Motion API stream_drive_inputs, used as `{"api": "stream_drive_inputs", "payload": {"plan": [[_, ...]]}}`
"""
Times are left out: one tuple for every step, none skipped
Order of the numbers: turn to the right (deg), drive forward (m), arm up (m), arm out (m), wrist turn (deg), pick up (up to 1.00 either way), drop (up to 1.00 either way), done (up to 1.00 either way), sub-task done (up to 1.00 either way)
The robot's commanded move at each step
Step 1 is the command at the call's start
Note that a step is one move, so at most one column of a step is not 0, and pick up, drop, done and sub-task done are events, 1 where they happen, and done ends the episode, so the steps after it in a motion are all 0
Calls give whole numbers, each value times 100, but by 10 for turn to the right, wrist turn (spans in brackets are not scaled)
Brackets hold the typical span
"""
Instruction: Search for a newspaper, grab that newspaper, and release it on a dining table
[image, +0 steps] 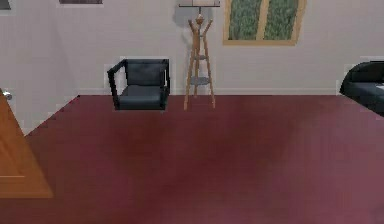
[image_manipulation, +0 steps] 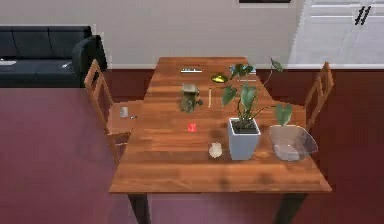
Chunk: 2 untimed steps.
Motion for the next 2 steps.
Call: {"api": "stream_drive_inputs", "payload": {"plan": [[0, 50, 0, 0, 0, 0, 0, 0, 0], [450, 0, 0, 0, 0, 0, 0, 0, 0]]}}
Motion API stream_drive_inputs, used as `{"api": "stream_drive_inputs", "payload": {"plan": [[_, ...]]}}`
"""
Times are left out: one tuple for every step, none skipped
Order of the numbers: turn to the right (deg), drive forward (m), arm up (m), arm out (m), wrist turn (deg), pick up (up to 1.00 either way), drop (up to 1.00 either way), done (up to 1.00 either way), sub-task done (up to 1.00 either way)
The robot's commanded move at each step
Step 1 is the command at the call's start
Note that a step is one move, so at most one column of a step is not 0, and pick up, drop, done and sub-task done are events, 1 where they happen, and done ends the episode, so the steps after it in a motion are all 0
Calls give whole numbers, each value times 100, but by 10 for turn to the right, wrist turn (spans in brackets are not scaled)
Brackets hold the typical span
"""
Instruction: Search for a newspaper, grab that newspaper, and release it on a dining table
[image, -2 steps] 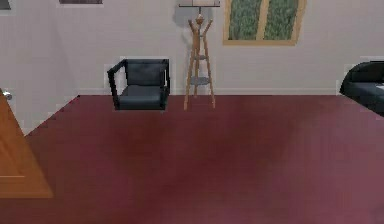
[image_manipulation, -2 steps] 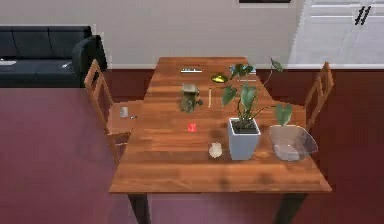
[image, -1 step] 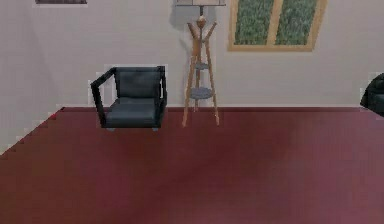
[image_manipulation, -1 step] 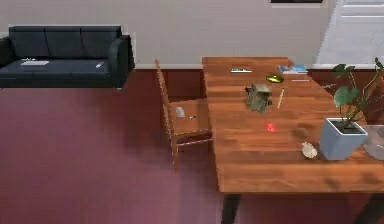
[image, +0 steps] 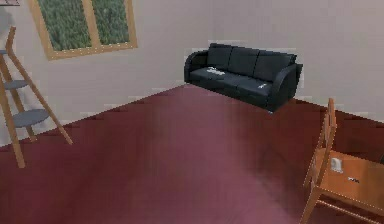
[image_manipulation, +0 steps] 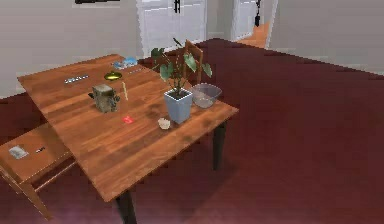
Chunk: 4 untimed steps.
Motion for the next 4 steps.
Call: {"api": "stream_drive_inputs", "payload": {"plan": [[90, 0, 0, 0, 0, 0, 0, 0, 0], [0, 100, 0, 0, 0, 0, 0, 0, 0], [0, 45, 0, 0, 0, 0, 0, 0, 0], [30, 0, 0, 0, 0, 0, 0, 0, 0]]}}
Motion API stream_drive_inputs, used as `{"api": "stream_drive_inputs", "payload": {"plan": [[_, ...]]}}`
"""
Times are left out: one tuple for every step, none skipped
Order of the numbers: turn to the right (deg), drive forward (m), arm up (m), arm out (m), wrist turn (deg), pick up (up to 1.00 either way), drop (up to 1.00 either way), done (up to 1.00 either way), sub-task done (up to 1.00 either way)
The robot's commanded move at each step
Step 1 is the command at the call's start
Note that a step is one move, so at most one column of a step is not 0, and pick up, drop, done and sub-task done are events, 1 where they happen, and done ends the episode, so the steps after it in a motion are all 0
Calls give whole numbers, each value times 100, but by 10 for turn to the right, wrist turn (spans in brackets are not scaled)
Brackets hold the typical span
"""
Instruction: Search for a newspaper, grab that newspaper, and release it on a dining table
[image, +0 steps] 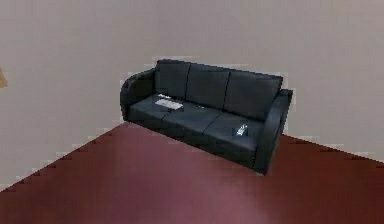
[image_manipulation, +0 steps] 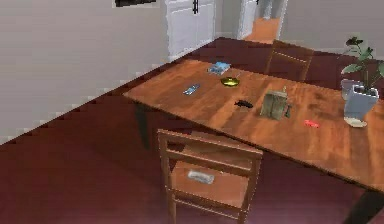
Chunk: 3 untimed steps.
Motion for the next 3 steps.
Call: {"api": "stream_drive_inputs", "payload": {"plan": [[0, 100, 0, 0, 0, 0, 0, 0, 0], [150, 0, 0, 0, 0, 0, 0, 0, 0], [30, 0, 0, 0, 0, 0, 0, 0, 0]]}}
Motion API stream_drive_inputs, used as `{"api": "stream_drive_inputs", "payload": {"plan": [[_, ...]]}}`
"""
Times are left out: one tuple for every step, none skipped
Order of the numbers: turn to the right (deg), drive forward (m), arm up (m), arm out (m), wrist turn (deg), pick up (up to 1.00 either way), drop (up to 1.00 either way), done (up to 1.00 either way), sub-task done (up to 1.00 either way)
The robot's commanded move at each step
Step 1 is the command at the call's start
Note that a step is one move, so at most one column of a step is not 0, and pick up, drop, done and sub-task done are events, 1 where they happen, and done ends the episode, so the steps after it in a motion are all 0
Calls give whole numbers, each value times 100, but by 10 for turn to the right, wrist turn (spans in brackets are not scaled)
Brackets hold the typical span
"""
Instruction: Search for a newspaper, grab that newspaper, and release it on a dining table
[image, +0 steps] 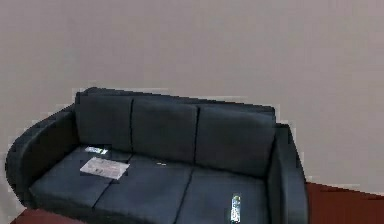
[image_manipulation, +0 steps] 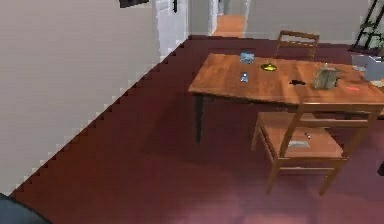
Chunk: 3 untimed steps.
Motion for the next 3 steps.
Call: {"api": "stream_drive_inputs", "payload": {"plan": [[0, 15, 0, 0, 0, 0, 0, 0, 0], [-450, 0, 0, 0, 0, 0, 0, 0, 0], [-450, 0, 0, 0, 0, 0, 0, 0, 0]]}}
